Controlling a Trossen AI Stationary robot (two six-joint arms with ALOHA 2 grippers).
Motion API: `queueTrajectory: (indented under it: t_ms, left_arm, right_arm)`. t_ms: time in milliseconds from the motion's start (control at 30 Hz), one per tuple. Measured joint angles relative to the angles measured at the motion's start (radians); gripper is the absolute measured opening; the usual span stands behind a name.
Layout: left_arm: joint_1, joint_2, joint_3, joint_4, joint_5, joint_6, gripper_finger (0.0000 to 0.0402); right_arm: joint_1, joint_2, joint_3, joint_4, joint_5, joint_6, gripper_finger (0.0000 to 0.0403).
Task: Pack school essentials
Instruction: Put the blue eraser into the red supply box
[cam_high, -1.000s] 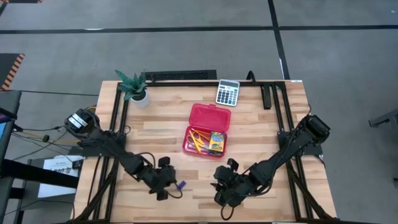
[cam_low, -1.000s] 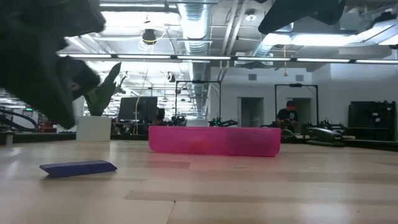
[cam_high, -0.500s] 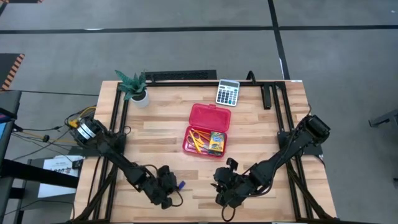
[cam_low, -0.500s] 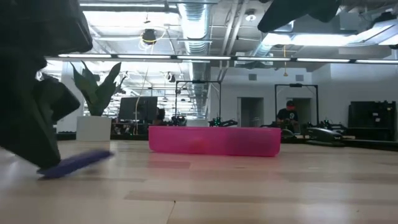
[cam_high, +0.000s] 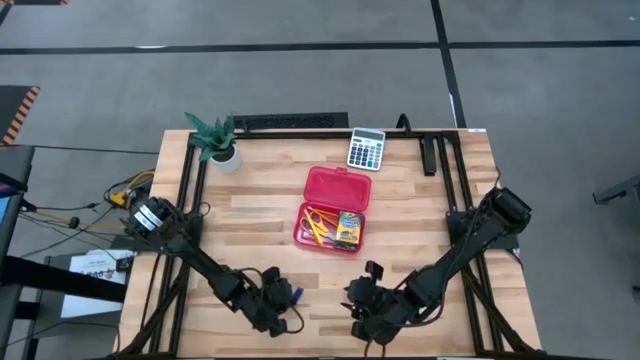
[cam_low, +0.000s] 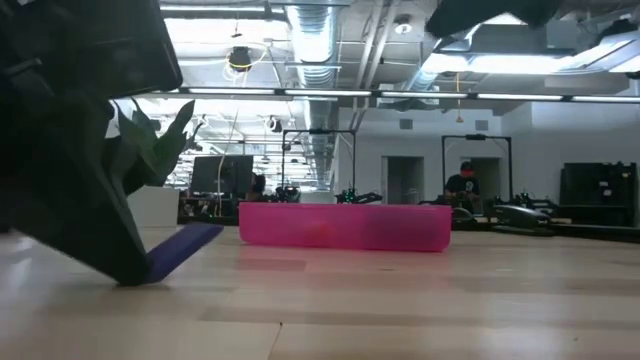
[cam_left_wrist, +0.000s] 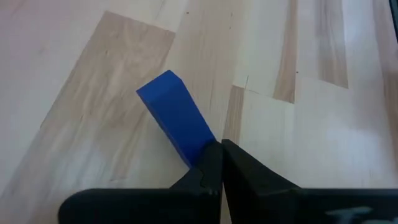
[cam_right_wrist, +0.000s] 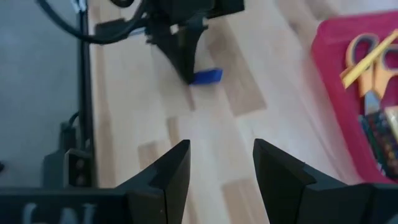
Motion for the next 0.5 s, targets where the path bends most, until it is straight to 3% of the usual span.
queueTrajectory:
  t_ms: [133,367,500]
  left_arm:
    - [-0.003,0.013,0.001,-0.002,-0.005,-0.014,0.0]
    - [-0.003,0.022,0.0,-0.008,-0.003,-0.032,0.0]
    - [-0.003,0.023,0.0,-0.009,-0.006,-0.033,0.0]
  right_arm:
    - [-0.034,0.025,-0.104,0.223,0.051,-0.007,0.0187]
    - [-0.138,0.117,-0.307,0.842,-0.121,-0.041,0.0242]
    - [-0.172,0.226,-0.316,1.009,-0.165,-0.06,0.0259]
